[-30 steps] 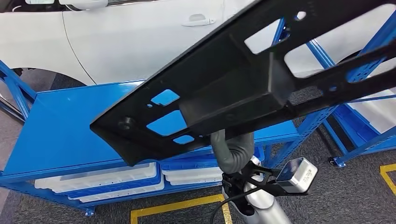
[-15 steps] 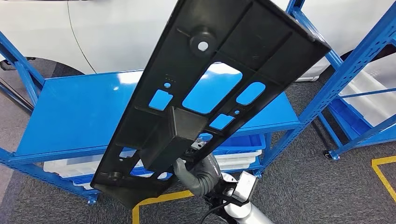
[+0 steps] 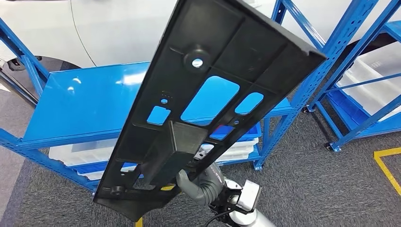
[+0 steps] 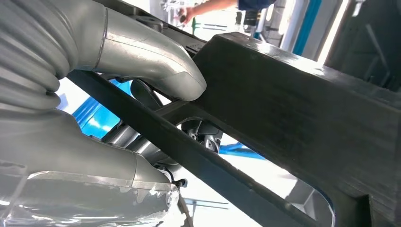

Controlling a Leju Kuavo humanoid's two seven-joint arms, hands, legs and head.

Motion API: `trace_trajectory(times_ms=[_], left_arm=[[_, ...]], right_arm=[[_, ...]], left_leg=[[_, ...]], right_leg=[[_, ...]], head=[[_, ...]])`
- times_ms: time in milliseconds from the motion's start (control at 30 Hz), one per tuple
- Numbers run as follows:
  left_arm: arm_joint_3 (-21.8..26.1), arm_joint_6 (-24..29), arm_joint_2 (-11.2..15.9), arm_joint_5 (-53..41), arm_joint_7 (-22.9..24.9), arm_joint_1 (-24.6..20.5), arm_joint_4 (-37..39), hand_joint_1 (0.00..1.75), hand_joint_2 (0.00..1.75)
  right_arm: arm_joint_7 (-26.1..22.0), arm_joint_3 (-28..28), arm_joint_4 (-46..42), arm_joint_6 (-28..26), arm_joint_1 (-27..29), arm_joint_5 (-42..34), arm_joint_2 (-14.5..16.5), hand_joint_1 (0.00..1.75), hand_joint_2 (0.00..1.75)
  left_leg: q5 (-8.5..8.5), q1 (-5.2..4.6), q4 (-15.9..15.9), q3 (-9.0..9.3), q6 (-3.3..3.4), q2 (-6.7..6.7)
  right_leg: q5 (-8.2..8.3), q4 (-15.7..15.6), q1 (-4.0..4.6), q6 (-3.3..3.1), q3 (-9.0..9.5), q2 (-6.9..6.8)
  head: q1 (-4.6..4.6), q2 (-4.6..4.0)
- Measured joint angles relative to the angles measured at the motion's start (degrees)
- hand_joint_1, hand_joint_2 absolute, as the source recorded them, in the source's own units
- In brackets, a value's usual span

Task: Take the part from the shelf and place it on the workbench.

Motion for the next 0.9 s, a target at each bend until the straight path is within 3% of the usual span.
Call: trace_trajectory(times_ms=[67, 100, 167, 200, 233, 267, 333, 367, 400, 433, 500, 567, 600, 633, 700, 733, 767, 833, 867, 900], left_arm=[[-0.02, -0.03, 0.03, -0.06, 0.37, -0.17, 0.0, 0.0, 1.75], [-0.04, -0.05, 0.05, -0.1, 0.52, -0.22, 0.01, 0.0, 1.75], [-0.13, -0.11, 0.1, -0.31, 0.86, -0.16, 0.04, 0.0, 1.75], [-0.23, -0.14, 0.11, -0.42, 1.01, -0.13, 0.08, 0.0, 1.75], [-0.36, -0.17, 0.13, -0.51, 1.17, -0.11, 0.11, 0.0, 1.75], [-0.53, -0.19, 0.13, -0.56, 1.3, -0.08, 0.15, 0.0, 1.75], [-0.83, -0.18, 0.18, -0.65, 1.49, -0.06, 0.17, 0.0, 1.75], [-0.93, -0.14, 0.2, -0.68, 1.58, -0.03, 0.19, 0.0, 1.75], [-1.01, -0.07, 0.21, -0.7, 1.65, 0.0, 0.2, 0.0, 1.75], [-1.06, -0.01, 0.22, -0.71, 1.74, 0.04, 0.21, 0.0, 1.75], [-1.16, 0.21, 0.22, -0.72, 1.93, 0.05, 0.23, 0.0, 1.75], [-1.23, 0.62, 0.21, -0.71, 2.15, 0.02, 0.24, 0.0, 1.75], [-1.26, 0.81, 0.21, -0.68, 2.27, 0.01, 0.25, 0.0, 1.75], [-1.27, 0.98, 0.21, -0.62, 2.41, 0.03, 0.25, 0.0, 1.75], [-1.27, 1.33, 0.29, -0.47, 2.67, 0.14, 0.34, 0.0, 1.75], [-1.27, 1.54, 0.33, -0.41, 2.8, 0.2, 0.4, 0.0, 1.75], [-1.27, 1.74, 0.37, -0.37, 2.91, 0.26, 0.46, 0.0, 1.75], [-1.28, 1.96, 0.39, -0.36, 3.09, 0.27, 0.5, 0.0, 1.75], [-1.28, 2.01, 0.4, -0.36, 3.15, 0.27, 0.5, 0.0, 1.75], [-1.28, 2.03, 0.41, -0.36, 3.19, 0.26, 0.5, 0.0, 1.75]], right_arm=[[-0.03, -0.3, -1.22, 0.48, 0.08, -0.05, 0.01, 1.75, 1.75], [-0.05, -0.47, -1.73, 0.62, 0.1, -0.09, 0.02, 1.75, 1.75], [-0.09, -0.8, -2.37, 0.81, 0.28, -0.21, -0.01, 1.75, 1.75], [-0.1, -0.93, -2.53, 0.87, 0.47, -0.26, -0.03, 1.75, 1.75], [-0.1, -1.08, -2.66, 0.92, 0.71, -0.29, -0.08, 1.75, 1.75], [-0.1, -1.24, -2.76, 0.98, 0.97, -0.28, -0.15, 1.75, 1.75], [-0.1, -1.5, -2.92, 1.21, 1.44, -0.32, -0.31, 1.75, 1.75], [-0.09, -1.62, -2.94, 1.34, 1.69, -0.34, -0.4, 1.75, 1.75], [-0.09, -1.73, -2.94, 1.47, 1.94, -0.36, -0.5, 1.75, 1.75], [-0.08, -1.84, -2.94, 1.57, 2.16, -0.37, -0.59, 1.75, 1.75], [-0.08, -1.98, -2.96, 1.82, 2.4, -0.37, -0.71, 1.75, 1.75], [-0.08, -2.05, -3.06, 2.14, 2.44, -0.35, -0.73, 1.75, 1.75], [-0.08, -2.11, -3.13, 2.27, 2.47, -0.32, -0.73, 1.75, 1.75], [-0.08, -2.17, -3.21, 2.39, 2.51, -0.29, -0.73, 1.75, 1.75], [-0.09, -2.29, -3.28, 2.67, 2.58, -0.3, -0.73, 1.75, 1.75], [-0.09, -2.32, -3.31, 2.87, 2.58, -0.33, -0.72, 1.75, 1.75], [-0.09, -2.33, -3.32, 3.1, 2.58, -0.38, -0.72, 1.75, 1.75], [-0.09, -2.34, -3.31, 3.35, 2.59, -0.46, -0.72, 1.75, 1.75], [-0.08, -2.35, -3.3, 3.39, 2.62, -0.5, -0.73, 1.75, 1.75], [-0.08, -2.35, -3.29, 3.39, 2.64, -0.54, -0.73, 1.75, 1.75]], left_leg=[[-0.17, -0.23, -7.71, 5.22, 0.61, -0.16], [-0.64, -0.42, -9.91, 6.42, 0.99, -0.25], [-0.15, -0.61, -10.74, 6.17, 1.87, -0.28], [0.38, -0.55, -10.89, 5.74, 2.3, -0.14], [1.02, -0.47, -10.98, 5.16, 2.79, 0.04], [1.76, -0.36, -11.09, 4.42, 3.2, 0.22], [3.19, -0.44, -11.01, 2.67, 3.64, 0.43], [3.9, -0.49, -10.92, 1.68, 3.66, 0.46], [4.57, -0.52, -10.77, 0.7, 3.62, 0.48], [5.18, -0.54, -10.58, -0.34, 3.52, 0.49], [6.27, -0.56, -10.05, -2.16, 3.23, 0.49], [7.19, -0.67, -9.53, -3.35, 2.73, 0.44], [7.66, -0.68, -9.43, -3.61, 2.43, 0.44], [8.18, -0.65, -9.5, -3.75, 2.1, 0.44], [8.8, -0.54, -9.68, -3.95, 1.37, 0.37], [7.79, -0.46, -9.03, -4.31, 1.04, 0.3], [5.68, -0.4, -7.38, -4.89, 0.74, 0.24], [-0.41, -0.17, -0.87, -6.6, 0.22, 0.2], [-2.48, -0.11, 2.92, -7.28, -0.04, 0.21], [-3.15, -0.08, 5.82, -7.45, -0.24, 0.21]], right_leg=[[0.9, 0.35, 0.11, 0.55, -0.92, 0.02], [1.39, 0.34, 0.13, 0.88, -1.11, 0.01], [2.35, 0.07, 0.08, 1.58, -1.33, 0.05], [2.03, 0.3, -0.02, 1.9, -1.66, 0.13], [0.65, 1.23, -0.1, 2.18, -2.22, 0.2], [-1.89, 3.31, -0.19, 2.42, -3.04, 0.26], [-8.05, 10.41, -0.41, 2.76, -4.95, 0.27], [-9.8, 14.08, -0.48, 2.89, -5.56, 0.27], [-10.01, 16.53, -0.51, 2.96, -5.54, 0.27], [-8.92, 17.18, -0.52, 2.96, -4.65, 0.26], [-5.82, 12.44, -0.5, 2.68, 0.2, 0.26], [-6.06, 3.81, -0.26, 2.15, 6.45, 0.26], [-6.79, 0.86, -0.08, 1.87, 8.28, 0.27], [-7.32, -0.65, 0.1, 1.6, 8.98, 0.28], [-6.38, -1.04, 0.05, 0.82, 8.39, 0.18], [-5.71, -1.14, -0.08, 0.33, 7.91, 0.07], [-4.95, -1.3, -0.22, -0.08, 7.3, -0.04], [-3.52, -1.27, -0.22, -0.53, 5.65, -0.14], [-2.79, -1.18, -0.16, -0.54, 4.68, -0.15], [-2.07, -1.07, -0.11, -0.51, 3.65, -0.16]], head=[[0.01, 0.0], [0.01, 0.0], [0.01, 0.0], [0.01, 0.0], [0.01, 0.0], [0.01, 0.0], [0.01, 0.0], [0.01, 0.0], [0.0, 0.0], [0.0, 0.0], [0.0, 0.0], [0.01, 0.0], [0.01, 0.0], [0.01, 0.0], [0.0, 0.0], [0.0, 0.0], [0.0, 0.0], [0.0, 0.0], [0.0, 0.0], [0.0, 0.0]])
